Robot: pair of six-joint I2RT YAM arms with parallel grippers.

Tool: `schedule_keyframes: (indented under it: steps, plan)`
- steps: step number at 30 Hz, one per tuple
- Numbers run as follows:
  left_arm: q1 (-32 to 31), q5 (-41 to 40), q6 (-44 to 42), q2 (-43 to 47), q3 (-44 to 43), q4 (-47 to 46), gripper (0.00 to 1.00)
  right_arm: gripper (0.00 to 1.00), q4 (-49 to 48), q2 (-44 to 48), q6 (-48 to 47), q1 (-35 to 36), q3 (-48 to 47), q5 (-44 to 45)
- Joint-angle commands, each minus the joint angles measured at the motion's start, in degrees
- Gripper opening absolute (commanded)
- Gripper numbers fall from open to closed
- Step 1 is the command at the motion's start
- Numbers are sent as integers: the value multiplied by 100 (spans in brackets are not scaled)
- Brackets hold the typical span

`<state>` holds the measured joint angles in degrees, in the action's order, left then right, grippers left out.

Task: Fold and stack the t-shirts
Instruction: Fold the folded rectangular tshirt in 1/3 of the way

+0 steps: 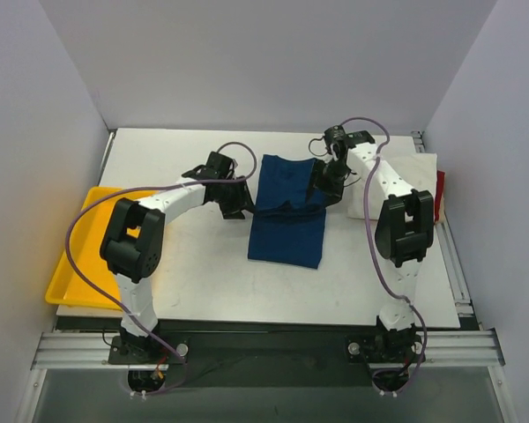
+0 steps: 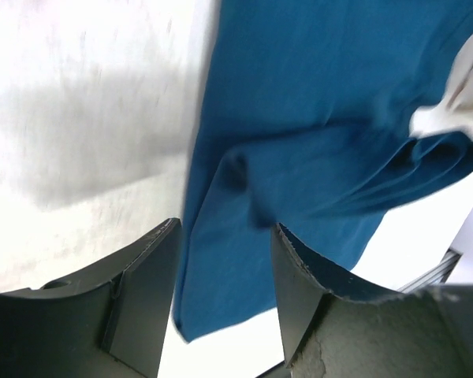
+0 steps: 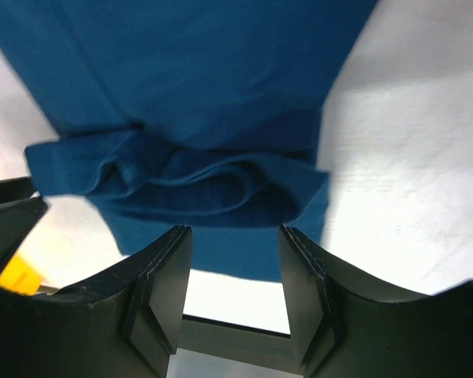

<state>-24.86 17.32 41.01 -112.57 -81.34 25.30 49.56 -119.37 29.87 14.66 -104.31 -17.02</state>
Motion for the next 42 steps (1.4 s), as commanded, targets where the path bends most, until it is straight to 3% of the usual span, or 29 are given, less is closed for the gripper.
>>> schedule_keyframes:
  steps: [1, 9, 14, 21, 26, 33, 38, 42]
  plan:
    - [-71, -1, -261, 534, 433, -262, 59, 48, 291, 608, -43, 336, 34, -56]
    - [-212, 386, -243, 904, 1498, -807, 60, 48, 282, 485, 54, 871, 209, -355]
    - [-300, 887, -191, 720, 1648, -1115, 60, 48, 282, 239, 63, 1048, 271, -566]
    - [-388, 799, -419, 447, 1569, -650, 55, 48, 265, -191, -51, 1198, 403, -628]
    - [-388, 747, -524, 192, 1455, -342, 43, 48, 265, -631, -43, 1145, 52, -312]
    - [-432, 659, -630, 166, 1402, -60, 43, 48, 195, -1140, 264, 663, -958, 303]
    - [-432, 615, -674, 253, 1437, -16, 43, 48, 71, -1475, 564, 319, -1890, 252]
    - [-441, 641, -709, 359, 1490, -86, 46, 48, 1, -1423, 634, 178, -1988, 128]
